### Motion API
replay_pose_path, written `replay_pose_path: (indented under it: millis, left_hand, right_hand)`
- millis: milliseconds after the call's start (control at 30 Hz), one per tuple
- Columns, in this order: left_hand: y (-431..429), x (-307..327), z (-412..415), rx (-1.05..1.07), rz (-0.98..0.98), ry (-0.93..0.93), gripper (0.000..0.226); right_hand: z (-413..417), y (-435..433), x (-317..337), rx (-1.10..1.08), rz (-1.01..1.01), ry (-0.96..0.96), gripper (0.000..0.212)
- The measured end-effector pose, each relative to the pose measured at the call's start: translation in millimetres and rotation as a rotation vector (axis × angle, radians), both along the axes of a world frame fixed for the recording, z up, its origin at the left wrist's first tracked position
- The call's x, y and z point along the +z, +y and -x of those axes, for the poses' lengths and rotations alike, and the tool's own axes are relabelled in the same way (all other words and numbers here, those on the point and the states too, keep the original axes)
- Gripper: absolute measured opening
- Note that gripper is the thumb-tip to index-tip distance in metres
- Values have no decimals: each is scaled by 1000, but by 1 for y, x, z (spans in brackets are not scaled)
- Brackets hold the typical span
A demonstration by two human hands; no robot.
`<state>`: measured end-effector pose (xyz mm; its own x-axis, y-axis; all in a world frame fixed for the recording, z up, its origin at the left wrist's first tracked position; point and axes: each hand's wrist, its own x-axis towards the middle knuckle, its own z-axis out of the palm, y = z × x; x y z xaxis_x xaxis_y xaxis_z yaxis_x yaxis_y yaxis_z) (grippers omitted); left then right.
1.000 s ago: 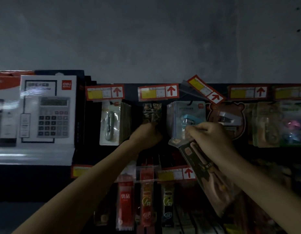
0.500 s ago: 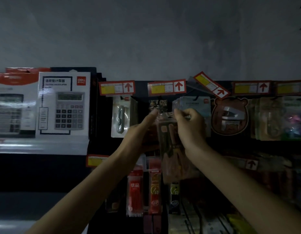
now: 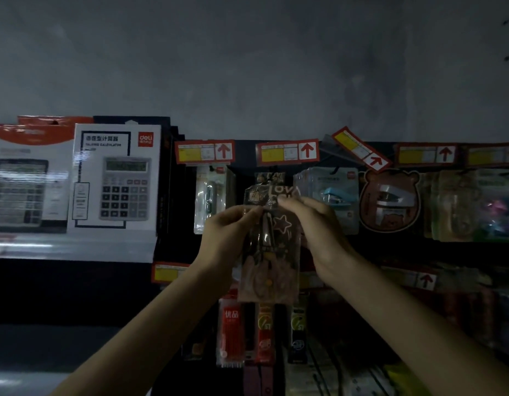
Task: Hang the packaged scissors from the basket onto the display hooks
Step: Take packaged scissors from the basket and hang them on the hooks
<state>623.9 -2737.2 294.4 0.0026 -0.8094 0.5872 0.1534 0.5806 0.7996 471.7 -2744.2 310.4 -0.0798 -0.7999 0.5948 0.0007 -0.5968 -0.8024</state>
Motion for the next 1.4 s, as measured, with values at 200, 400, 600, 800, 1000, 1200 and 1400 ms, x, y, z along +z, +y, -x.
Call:
replay_pose_path:
  millis: [200, 400, 600, 800, 1000, 1200, 1400]
  left_hand:
    - [-7, 7, 5, 42, -10, 7, 14]
    - [-16, 33, 4, 108, 12, -56, 10]
    - [-18, 75, -1, 54, -25, 15, 21]
    - [-7, 90, -6, -101, -190, -55, 21]
    - [-6, 94, -7, -144, -148, -100, 17]
    - [-4, 109, 2, -158, -47, -77, 26]
    - [3, 120, 8, -135, -16, -65, 26]
  right_hand:
    - [5, -11, -4, -91, 64, 1, 16]
    - [4, -21, -2, -218, 115, -43, 15]
    - [6, -28, 5, -253, 126, -47, 16]
    - [9, -36, 5, -284, 119, -45, 13]
    - [8, -41, 7, -270, 110, -76, 4]
    - [4, -42, 21, -247, 161, -119, 15]
    - [-5, -50, 45, -299, 168, -123, 23]
